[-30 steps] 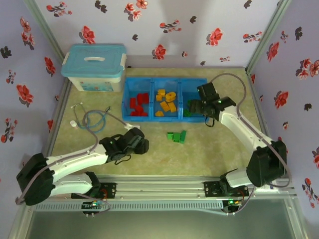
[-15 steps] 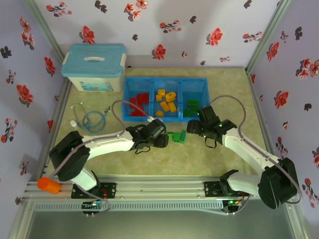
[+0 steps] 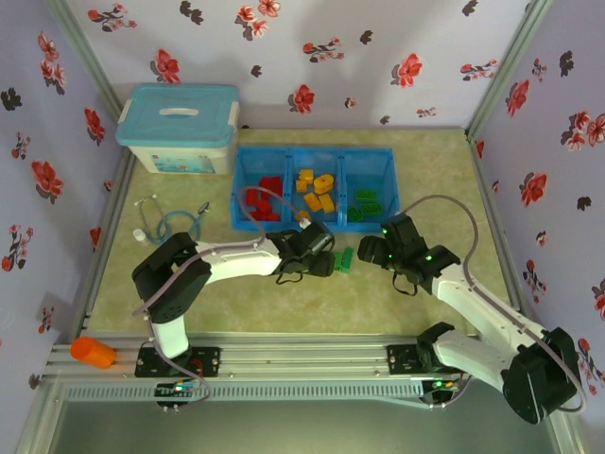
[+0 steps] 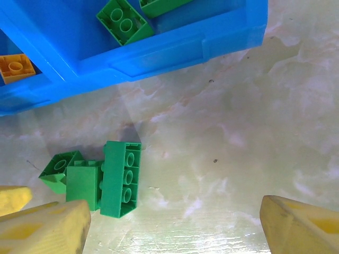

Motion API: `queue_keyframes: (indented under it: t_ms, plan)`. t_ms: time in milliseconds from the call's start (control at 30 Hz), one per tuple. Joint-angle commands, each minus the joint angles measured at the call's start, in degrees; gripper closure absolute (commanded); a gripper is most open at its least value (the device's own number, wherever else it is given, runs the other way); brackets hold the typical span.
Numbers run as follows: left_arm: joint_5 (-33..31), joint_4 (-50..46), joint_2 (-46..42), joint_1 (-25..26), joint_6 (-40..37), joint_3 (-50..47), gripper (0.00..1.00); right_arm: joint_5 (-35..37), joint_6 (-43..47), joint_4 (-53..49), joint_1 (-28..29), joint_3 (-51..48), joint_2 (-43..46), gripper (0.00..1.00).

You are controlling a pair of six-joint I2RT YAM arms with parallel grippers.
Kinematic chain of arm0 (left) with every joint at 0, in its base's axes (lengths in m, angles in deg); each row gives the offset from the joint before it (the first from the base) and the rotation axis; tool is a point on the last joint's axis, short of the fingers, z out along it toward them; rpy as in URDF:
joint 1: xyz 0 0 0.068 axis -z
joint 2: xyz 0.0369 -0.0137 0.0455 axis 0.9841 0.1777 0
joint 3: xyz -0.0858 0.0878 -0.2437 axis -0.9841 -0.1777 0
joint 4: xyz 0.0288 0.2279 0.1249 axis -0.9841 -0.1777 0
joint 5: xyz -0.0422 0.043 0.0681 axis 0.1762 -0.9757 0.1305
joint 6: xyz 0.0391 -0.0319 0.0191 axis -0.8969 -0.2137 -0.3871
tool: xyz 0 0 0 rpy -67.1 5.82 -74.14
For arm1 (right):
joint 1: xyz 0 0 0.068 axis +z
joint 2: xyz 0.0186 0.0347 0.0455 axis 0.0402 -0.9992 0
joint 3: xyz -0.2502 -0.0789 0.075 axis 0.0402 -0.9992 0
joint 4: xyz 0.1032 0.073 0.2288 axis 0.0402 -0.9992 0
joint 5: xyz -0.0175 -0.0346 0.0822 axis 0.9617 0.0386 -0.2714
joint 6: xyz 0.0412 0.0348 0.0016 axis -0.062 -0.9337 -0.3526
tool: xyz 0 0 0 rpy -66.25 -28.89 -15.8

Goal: Sort the legos into containers by color
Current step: Pick up the lego from the center of the table.

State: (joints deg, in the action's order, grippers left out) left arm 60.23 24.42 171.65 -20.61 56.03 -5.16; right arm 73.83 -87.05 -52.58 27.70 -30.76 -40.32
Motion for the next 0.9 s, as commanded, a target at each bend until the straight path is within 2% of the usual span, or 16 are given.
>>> queue_keyframes:
  t_ms: [0,367,700,867]
  plan:
    - [0.2,-1.8,2.2,0.3,-2.0,2.9,0.39,0.3,-1.7,1.5,0.3,-1.7,1.8,0.16]
    - [-0.1,-3.7,6.6,-0.4,-2.9,7.4,0.41,0.1,-2.2,1.5,0.3,-2.7,3.5,0.17]
    - [-1.9,-6.2,5.6,-0.9,-4.0,8.2,0.64,-0.2,-2.9,2.5,0.4,-3.7,3.7,0.17]
    - [-3.6,-7.0,0.7,-0.8,-6.1,8.3,0.69,0.0,-3.1,2.8,0.5,-4.6,3.8,0.17]
